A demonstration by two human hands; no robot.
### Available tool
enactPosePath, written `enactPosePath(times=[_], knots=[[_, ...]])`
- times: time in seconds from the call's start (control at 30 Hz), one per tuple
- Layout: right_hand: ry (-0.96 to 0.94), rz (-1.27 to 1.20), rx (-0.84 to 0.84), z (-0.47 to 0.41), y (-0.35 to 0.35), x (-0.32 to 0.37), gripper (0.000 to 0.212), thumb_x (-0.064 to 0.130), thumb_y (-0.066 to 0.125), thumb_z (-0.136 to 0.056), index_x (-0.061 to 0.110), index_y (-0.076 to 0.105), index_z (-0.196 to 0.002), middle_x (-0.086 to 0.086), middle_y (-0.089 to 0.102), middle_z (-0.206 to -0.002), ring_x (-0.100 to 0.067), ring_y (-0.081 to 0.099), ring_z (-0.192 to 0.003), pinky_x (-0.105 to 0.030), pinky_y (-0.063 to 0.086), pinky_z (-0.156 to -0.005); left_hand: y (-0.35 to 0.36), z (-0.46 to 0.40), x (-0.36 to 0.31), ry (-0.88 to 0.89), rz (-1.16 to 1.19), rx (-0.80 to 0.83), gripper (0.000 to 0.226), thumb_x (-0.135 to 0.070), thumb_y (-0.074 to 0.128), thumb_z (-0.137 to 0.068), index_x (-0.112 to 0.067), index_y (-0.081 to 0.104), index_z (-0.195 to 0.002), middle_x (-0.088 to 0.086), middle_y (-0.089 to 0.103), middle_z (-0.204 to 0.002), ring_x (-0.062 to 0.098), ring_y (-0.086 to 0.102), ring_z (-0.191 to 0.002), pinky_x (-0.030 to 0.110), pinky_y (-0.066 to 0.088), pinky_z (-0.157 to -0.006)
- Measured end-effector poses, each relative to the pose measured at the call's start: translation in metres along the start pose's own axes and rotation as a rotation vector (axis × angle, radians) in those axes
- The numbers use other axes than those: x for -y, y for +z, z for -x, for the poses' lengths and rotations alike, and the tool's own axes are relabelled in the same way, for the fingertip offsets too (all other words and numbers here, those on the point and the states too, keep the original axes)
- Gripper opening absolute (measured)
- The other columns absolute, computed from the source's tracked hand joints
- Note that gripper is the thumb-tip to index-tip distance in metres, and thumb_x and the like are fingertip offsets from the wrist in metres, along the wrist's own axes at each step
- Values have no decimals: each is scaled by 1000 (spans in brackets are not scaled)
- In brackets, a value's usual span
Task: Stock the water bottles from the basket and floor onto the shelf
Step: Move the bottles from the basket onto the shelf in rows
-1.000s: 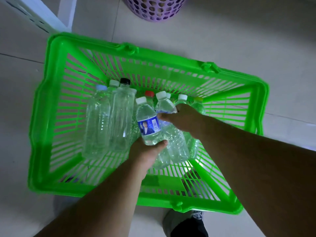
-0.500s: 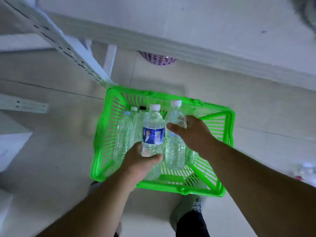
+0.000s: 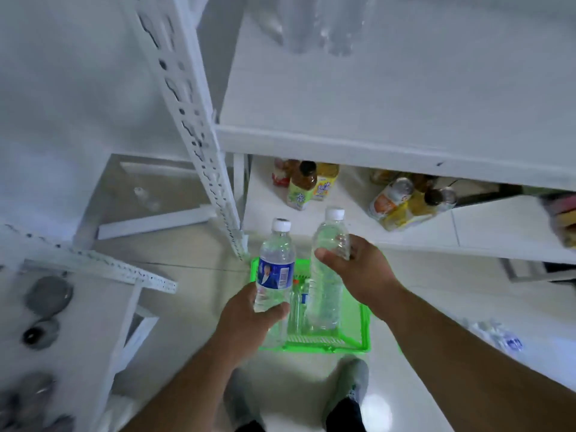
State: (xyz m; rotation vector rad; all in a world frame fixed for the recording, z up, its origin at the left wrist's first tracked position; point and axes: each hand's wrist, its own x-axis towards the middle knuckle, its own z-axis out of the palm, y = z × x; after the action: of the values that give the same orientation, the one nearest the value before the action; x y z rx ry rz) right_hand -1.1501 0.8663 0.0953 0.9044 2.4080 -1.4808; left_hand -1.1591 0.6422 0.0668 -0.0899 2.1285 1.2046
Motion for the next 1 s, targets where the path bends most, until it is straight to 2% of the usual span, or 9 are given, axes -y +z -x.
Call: enactPosePath(times=[0.07,0.13,0.3,0.4,0.43,0.53,0.6,0.87,1.0], knots=[[-43,-36,-12,39,-22,44,36,53,78,-78,25,72,-99,10,76,-88,-7,71,-85,-31,56,-78,-25,39,-31,48,19,-8,22,-27,81,-78,-28,59,-78,-15,67,-67,-15,58,-63,4,38,-56],[-93,-97,-34,73,-45,82,31,46,79,-79,25,72,-100,10,77,-90,-4,71,-85,-30,56,-78,-44,71,-58,99,62,-14,21,-21,83,-76,-26,65,-86,-19,72,-74,-12,62,-66,3,40,-58],[-261,-147,-104,140,-100,151,25,43,78,-81,28,72,-100,14,76,-94,1,71,-87,-26,54,-79,-71,132,-117,196,131,-92,29,-14,85,-70,-26,71,-92,-14,76,-82,-3,69,-72,19,48,-69],[-344,-207,-129,167,-130,177,18,36,79,-83,25,74,-95,15,76,-87,7,69,-80,-11,48,-68,-76,159,-148,262,150,-125,31,-18,85,-66,-23,71,-94,-9,77,-84,7,72,-78,23,50,-71],[-363,-237,-125,173,-138,182,18,34,80,-82,23,74,-95,14,77,-86,5,70,-79,-13,49,-69,-75,166,-157,285,157,-144,32,-18,85,-66,-22,71,-94,-8,77,-84,7,73,-79,22,51,-70],[-397,-310,-110,187,-161,192,30,43,83,-74,23,75,-95,6,78,-90,-11,74,-88,-39,58,-83,-71,184,-180,338,175,-193,35,-14,87,-65,-20,72,-96,-6,78,-86,9,73,-80,28,56,-78],[-413,-346,-77,192,-174,194,34,46,83,-70,25,75,-95,3,78,-91,-18,75,-89,-49,58,-88,-65,195,-192,356,181,-214,35,-13,88,-67,-21,72,-97,-5,78,-89,11,73,-84,29,55,-79],[-471,-332,-30,200,-208,194,30,38,82,-77,21,73,-101,8,78,-92,-8,74,-86,-37,58,-85,-29,220,-222,387,227,-328,28,-16,85,-74,-21,70,-97,-7,78,-88,12,73,-84,25,54,-73],[-484,-341,-20,192,-216,196,35,42,82,-75,23,71,-103,9,77,-95,-10,74,-88,-41,58,-88,-23,220,-229,376,216,-344,30,-19,87,-71,-20,71,-97,-4,78,-88,15,73,-85,33,56,-81]])
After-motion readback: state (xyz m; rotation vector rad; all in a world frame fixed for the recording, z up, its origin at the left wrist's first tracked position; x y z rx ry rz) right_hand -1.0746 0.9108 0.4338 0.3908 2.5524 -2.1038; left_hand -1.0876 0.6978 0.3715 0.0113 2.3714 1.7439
